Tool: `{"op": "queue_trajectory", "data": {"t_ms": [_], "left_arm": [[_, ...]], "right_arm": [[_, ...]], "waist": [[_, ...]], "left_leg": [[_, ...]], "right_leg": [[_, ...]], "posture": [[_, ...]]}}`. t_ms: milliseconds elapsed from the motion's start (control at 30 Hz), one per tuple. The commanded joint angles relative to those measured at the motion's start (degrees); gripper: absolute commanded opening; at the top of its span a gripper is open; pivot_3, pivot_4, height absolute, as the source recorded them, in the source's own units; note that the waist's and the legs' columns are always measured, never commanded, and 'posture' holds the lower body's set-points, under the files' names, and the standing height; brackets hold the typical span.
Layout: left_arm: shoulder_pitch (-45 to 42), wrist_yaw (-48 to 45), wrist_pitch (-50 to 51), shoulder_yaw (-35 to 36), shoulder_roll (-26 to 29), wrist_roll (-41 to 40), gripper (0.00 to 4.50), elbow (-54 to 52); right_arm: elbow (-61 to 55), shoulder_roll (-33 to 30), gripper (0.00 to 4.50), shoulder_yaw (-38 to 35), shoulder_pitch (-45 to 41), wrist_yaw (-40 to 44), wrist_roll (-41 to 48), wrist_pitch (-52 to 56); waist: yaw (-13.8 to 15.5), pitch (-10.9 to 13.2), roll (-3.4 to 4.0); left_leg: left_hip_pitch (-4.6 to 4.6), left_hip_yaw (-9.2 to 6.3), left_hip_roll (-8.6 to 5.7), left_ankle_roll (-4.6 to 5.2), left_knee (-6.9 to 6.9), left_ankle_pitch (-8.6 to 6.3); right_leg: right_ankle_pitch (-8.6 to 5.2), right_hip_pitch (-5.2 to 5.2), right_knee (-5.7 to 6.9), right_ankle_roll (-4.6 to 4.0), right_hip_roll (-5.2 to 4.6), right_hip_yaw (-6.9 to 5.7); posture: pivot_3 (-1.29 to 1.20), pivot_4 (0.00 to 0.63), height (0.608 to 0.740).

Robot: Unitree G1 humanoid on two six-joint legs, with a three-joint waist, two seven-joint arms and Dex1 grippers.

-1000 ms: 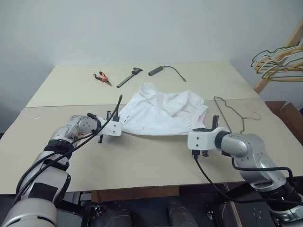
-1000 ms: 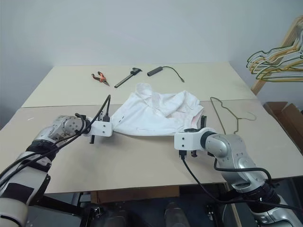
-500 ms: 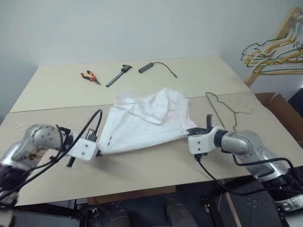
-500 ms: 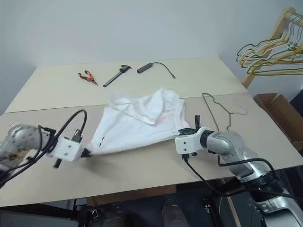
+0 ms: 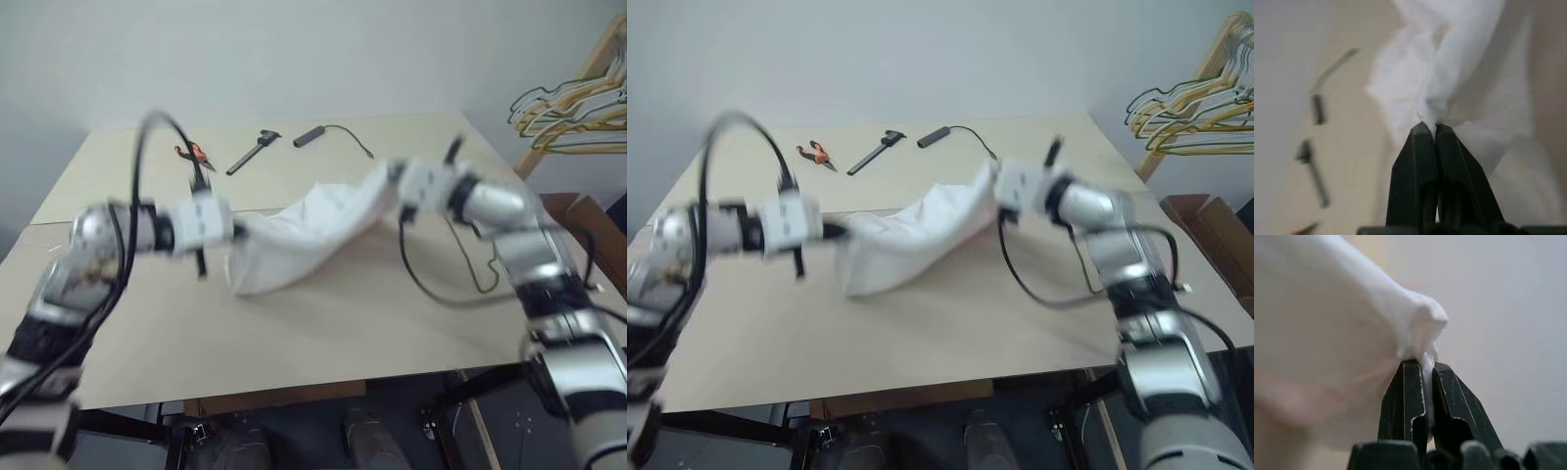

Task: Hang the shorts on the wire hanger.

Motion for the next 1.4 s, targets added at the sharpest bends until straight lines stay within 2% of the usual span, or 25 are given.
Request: {"op": "queue_trajectory", "data": {"t_ms": [33,100,167,200,300,367,433,467,533,600,667,733,767,833,900,933,1033,1167,1400], "left_arm": [[-16.9,28.3,-6.7,1.8,-5.1,10.7,0.02,21.9],[-27.4,46.4,-14.0,1.8,-6.7,15.8,0.02,34.2],[-33.0,56.0,-21.3,0.7,-6.5,19.1,0.02,41.4],[-34.0,57.5,-24.3,0.1,-6.4,19.9,0.02,43.2],[-32.6,54.5,-32.7,-0.6,-6.3,19.6,0.02,44.6],[-26.8,46.1,-38.9,-0.5,-5.9,16.0,0.02,41.0],[-17.5,28.3,-43.5,-0.6,-5.0,5.0,0.02,32.0],[-12.0,20.1,-41.9,-0.7,-3.9,-1.1,0.02,25.0],[1.7,3.3,-33.7,-1.4,2.1,-15.2,0.02,6.9],[12.8,-8.8,-22.6,-0.4,10.3,-25.0,0.02,-6.6],[21.5,-19.5,-17.7,1.9,17.8,-31.4,0.02,-14.3],[27.3,-24.2,-10.2,4.3,24.0,-35.8,0.02,-20.3],[30.3,-27.1,-7.7,5.7,26.9,-37.3,0.02,-22.7],[38.1,-33.3,-4.6,9.5,32.9,-38.4,0.02,-27.3],[44.6,-36.8,-2.5,13.3,36.1,-37.7,0.02,-30.4],[47.7,-38.0,-1.8,15.4,36.8,-37.2,0.02,-31.6],[55.2,-40.1,1.7,21.5,36.9,-36.7,0.02,-35.5],[62.6,-42.1,6.8,28.5,34.1,-39.6,0.02,-43.5],[65.0,-38.8,10.3,28.4,29.3,-39.9,0.02,-51.0]], "right_arm": [[9.4,3.2,0.0,-5.7,-10.3,-19.6,-0.6,-2.0],[14.7,4.0,0.0,-7.0,-15.8,-30.8,-1.9,-7.1],[18.8,4.2,0.0,-7.7,-18.5,-38.3,-2.4,-11.1],[20.0,4.0,0.0,-7.5,-18.4,-39.1,-2.4,-12.5],[21.8,3.2,0.0,-6.0,-14.9,-36.7,-2.0,-16.0],[21.1,2.0,0.0,-4.8,-9.8,-34.0,-2.3,-18.0],[19.1,0.5,0.0,-3.8,-4.3,-30.0,-2.1,-20.4],[17.6,-0.2,0.0,-3.5,-1.5,-26.6,-1.2,-21.5],[13.9,-2.5,0.0,-1.6,5.4,-17.2,0.9,-25.4],[9.4,-5.5,0.0,1.2,12.5,-4.9,4.6,-29.5],[5.4,-8.3,0.0,4.0,18.6,5.4,7.9,-32.4],[3.1,-9.9,0.0,5.4,22.0,12.1,10.4,-33.7],[2.4,-10.7,0.0,6.0,23.2,15.0,11.2,-34.6],[1.9,-12.3,0.0,7.5,24.9,19.5,10.5,-35.6],[2.2,-13.4,0.0,8.4,25.6,21.1,8.2,-36.7],[2.7,-14.1,0.0,8.9,25.7,20.8,5.8,-38.0],[4.0,-14.9,0.0,9.6,26.2,19.6,2.0,-40.4],[4.4,-15.8,0.0,9.4,27.5,17.4,-1.2,-42.1],[-1.3,-18.4,0.0,7.6,34.0,17.9,1.0,-40.9]], "waist": [[0.2,0.0,0.01],[0.1,-0.1,-0.06],[-0.2,-0.4,-0.13],[-0.4,-0.4,-0.13],[-1.1,-0.9,-0.1],[-1.5,-1.1,-0.08],[-1.6,-1.1,-0.07],[-1.7,-1.1,-0.06],[-2.5,-1.1,-0.03],[-3.6,-1.1,-0.01],[-4.6,-1.0,-0.02],[-4.9,-1.0,0.05],[-5.1,-0.9,0.07],[-5.1,-0.3,0.11],[-4.3,0.3,0.04],[-4.1,0.4,0.0],[-2.8,0.5,-0.16],[-1.5,0.5,-0.18],[0.2,0.5,-0.2]], "left_leg": [[-0.06,-0.01,-0.02,0.0,-0.03,0.0],[-0.7,-0.07,-0.06,-0.06,-0.07,0.03],[-1.84,0.02,-0.12,-0.72,-0.01,0.41],[-2.18,0.19,-0.16,-0.95,-0.08,0.53],[-1.84,0.44,-0.75,-0.94,-1.01,0.47],[-1.86,0.49,-0.95,-0.91,-1.05,0.46],[-1.88,0.49,-1.1,-0.9,-1.0,0.45],[-1.95,0.49,-1.15,-0.91,-0.92,0.46],[-2.18,0.45,-1.17,-1.0,-0.89,0.53],[-2.25,0.39,-1.09,-0.99,-0.91,0.53],[-2.29,0.32,-1.06,-0.9,-0.85,0.48],[-2.03,0.3,-1.05,-0.72,-0.86,0.38],[-1.77,0.3,-1.06,-0.32,-0.81,0.15],[-1.07,0.36,-1.06,-0.14,-0.73,0.05],[0.12,0.41,-1.04,-0.03,-0.76,-0.03],[0.69,0.43,-1.02,-0.02,-0.79,-0.03],[1.39,0.24,-0.7,0.03,-0.78,0.01],[1.43,0.21,-0.65,0.05,-0.79,0.02],[0.67,0.2,-0.7,0.11,-0.79,-0.03]], "right_leg": [[0.0,-0.09,0.02,-0.01,-0.04,-0.01],[-0.01,-0.83,0.06,-0.04,-0.14,-0.07],[0.03,-2.21,0.7,-0.05,-0.32,0.0],[0.03,-2.76,0.94,-0.04,-0.43,-0.01],[-0.01,-2.85,0.91,0.03,-1.21,-0.43],[-0.05,-2.75,0.65,0.1,-1.44,-0.49],[-0.05,-2.58,0.42,0.19,-1.67,-0.73],[-0.08,-2.56,0.4,0.26,-1.74,-0.76],[-0.12,-2.6,0.1,0.36,-1.8,-0.8],[-0.13,-2.66,0.12,0.37,-1.76,-0.82],[-0.15,-2.65,0.1,0.4,-1.73,-0.91],[-0.16,-2.42,0.11,0.41,-1.7,-0.96],[-0.18,-2.05,0.02,0.44,-1.7,-1.01],[-0.2,-1.21,-0.11,0.45,-1.7,-1.01],[-0.31,0.03,-0.32,0.49,-1.67,-1.01],[-0.71,0.52,-0.31,0.81,-1.65,-1.03],[-0.85,1.19,-0.22,0.54,-1.18,-1.01],[-0.85,1.16,-0.05,0.43,-1.1,-1.0],[-0.62,0.4,0.01,0.0,-1.18,-1.0]], "posture": [[-0.08,0.074,0.74],[-0.09,0.068,0.74],[-0.09,0.066,0.74],[-0.09,0.068,0.74],[-0.09,0.073,0.74],[-0.09,0.08,0.74],[-0.09,0.092,0.74],[-0.09,0.095,0.74],[-0.09,0.101,0.74],[-0.08,0.105,0.74],[-0.08,0.105,0.74],[-0.07,0.108,0.74],[-0.07,0.108,0.74],[-0.05,0.111,0.74],[-0.05,0.111,0.74],[-0.05,0.11,0.74],[-0.05,0.11,0.74],[-0.05,0.11,0.74],[-0.07,0.11,0.74]]}}
